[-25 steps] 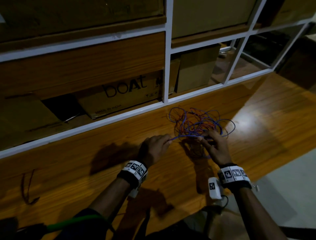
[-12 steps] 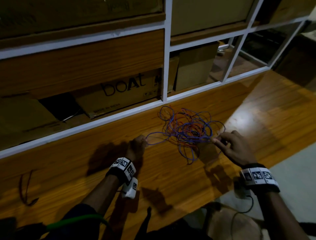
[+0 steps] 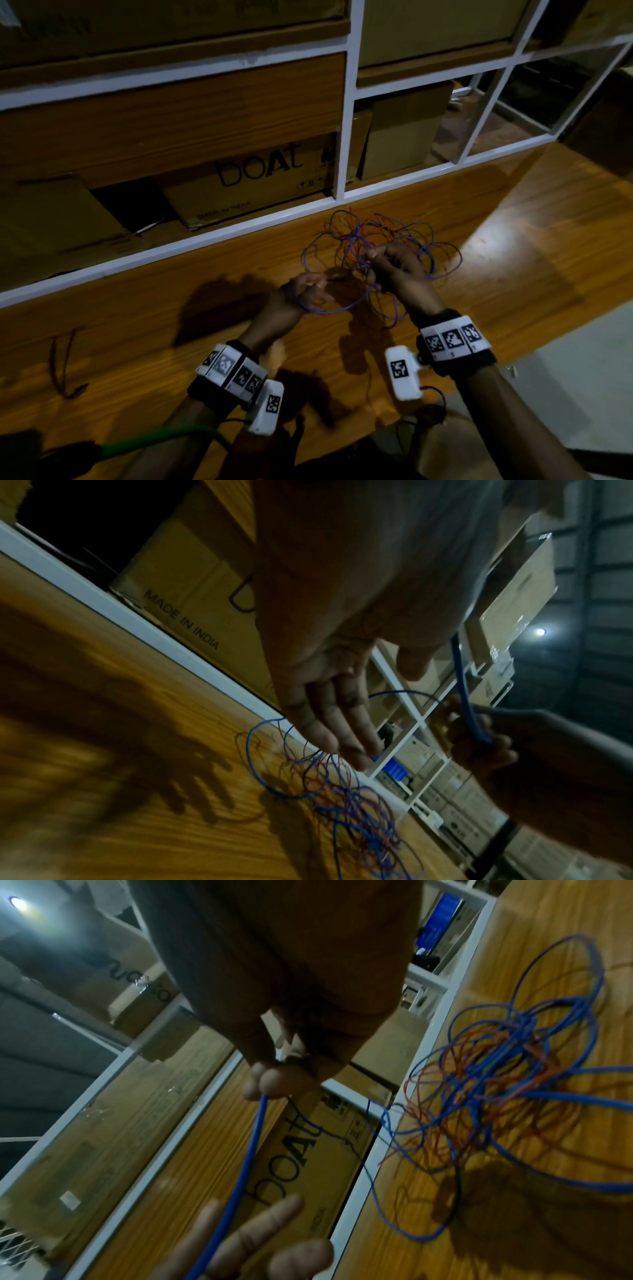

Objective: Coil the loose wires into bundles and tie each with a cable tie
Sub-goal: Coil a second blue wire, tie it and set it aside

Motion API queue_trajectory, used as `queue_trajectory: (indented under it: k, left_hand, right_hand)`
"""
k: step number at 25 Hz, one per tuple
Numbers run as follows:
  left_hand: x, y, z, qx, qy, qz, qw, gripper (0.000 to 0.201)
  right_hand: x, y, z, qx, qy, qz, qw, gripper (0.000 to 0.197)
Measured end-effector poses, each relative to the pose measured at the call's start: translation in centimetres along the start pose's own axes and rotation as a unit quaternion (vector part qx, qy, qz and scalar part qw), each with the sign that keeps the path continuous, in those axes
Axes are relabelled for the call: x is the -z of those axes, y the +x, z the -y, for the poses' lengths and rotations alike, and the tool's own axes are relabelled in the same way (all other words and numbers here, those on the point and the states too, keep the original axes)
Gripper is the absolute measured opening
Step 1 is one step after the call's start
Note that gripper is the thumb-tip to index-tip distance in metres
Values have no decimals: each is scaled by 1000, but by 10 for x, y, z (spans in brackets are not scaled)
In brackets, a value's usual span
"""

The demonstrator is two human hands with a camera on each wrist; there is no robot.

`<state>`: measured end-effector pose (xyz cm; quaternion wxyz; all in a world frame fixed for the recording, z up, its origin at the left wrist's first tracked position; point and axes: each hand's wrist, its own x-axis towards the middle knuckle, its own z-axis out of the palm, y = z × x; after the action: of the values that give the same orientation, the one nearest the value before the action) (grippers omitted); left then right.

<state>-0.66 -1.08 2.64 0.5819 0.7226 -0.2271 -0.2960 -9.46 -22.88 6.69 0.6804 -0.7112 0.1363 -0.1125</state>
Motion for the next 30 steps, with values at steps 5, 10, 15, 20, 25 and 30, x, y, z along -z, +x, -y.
queue_trajectory:
  k: [5,10,15,20,25,30]
  left_hand:
    - [9,-47,-14,59,-316,-53,945,43]
    - [27,-59,-13,21,-229,-179,957,33]
    - [46,-62,-25,-5,-200,-224,954,32]
    - [47,-68,-47,-50,-266,-239,933,43]
    - [54,-71,-51,-15,-388,-192,901,41]
    - [54,-79,-44,2,-379,-128,916,39]
  right_hand:
    - [-26,10,-4,-78,119,-15,990,15]
    - [-49,11,-17,-102,44,37,993,11]
    - [-67,13,-11,-92,46,66,992,12]
    - [-79,21,-17,-169,141,55,974,13]
    - [-87,30,-31,-229,158,37,960,26]
    - [-97,34,-53,-307,241,62,918,31]
